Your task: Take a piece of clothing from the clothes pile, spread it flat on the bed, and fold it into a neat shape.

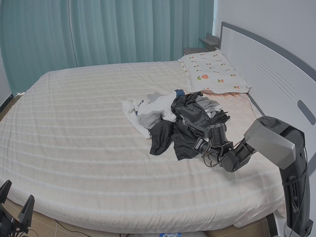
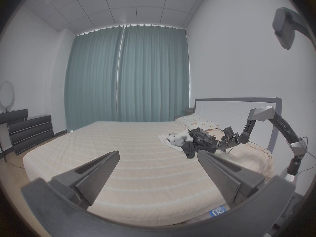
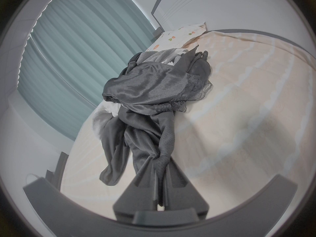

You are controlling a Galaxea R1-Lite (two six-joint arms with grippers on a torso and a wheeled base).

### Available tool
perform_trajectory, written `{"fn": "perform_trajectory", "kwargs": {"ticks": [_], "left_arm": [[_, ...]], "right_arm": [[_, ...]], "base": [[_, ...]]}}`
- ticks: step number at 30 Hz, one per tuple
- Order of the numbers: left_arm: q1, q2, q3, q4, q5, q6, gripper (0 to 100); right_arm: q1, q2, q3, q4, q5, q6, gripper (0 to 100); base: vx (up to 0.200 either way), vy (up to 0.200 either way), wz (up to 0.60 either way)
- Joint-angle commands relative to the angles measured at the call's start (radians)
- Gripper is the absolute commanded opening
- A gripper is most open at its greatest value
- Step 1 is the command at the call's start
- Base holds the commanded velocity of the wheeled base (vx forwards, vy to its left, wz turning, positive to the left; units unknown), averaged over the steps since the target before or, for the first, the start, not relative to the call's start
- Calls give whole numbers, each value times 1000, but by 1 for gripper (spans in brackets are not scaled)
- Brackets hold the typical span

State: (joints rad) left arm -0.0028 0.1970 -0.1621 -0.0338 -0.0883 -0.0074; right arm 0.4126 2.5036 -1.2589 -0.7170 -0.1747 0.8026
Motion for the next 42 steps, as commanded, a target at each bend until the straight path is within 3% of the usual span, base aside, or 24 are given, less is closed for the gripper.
{"fn": "perform_trajectory", "kwargs": {"ticks": [1,3,7,11,16,23,31,42], "left_arm": [[-95,809,-63,-222,-79,-8,100],[-171,998,-56,-356,-74,-60,100],[-339,1404,-108,-649,1,-328,100],[-434,1710,-252,-776,111,-577,100],[-477,1895,-427,-781,110,-605,100],[-484,2079,-671,-747,116,-692,100],[-516,2145,-798,-730,130,-801,100],[-514,2221,-952,-698,160,-806,100]], "right_arm": [[40,-124,211,-144,67,138,0],[40,-111,217,-168,67,147,0],[48,-66,237,-214,67,155,0],[45,-17,266,-295,66,158,0],[46,11,285,-372,67,152,0],[61,9,256,-366,77,145,0],[61,-17,248,-364,95,145,0],[60,-23,260,-377,87,145,0]], "base": [[0,0,0],[0,0,0],[0,0,0],[0,0,0],[0,0,0],[0,0,0],[0,0,0],[0,0,0]]}}
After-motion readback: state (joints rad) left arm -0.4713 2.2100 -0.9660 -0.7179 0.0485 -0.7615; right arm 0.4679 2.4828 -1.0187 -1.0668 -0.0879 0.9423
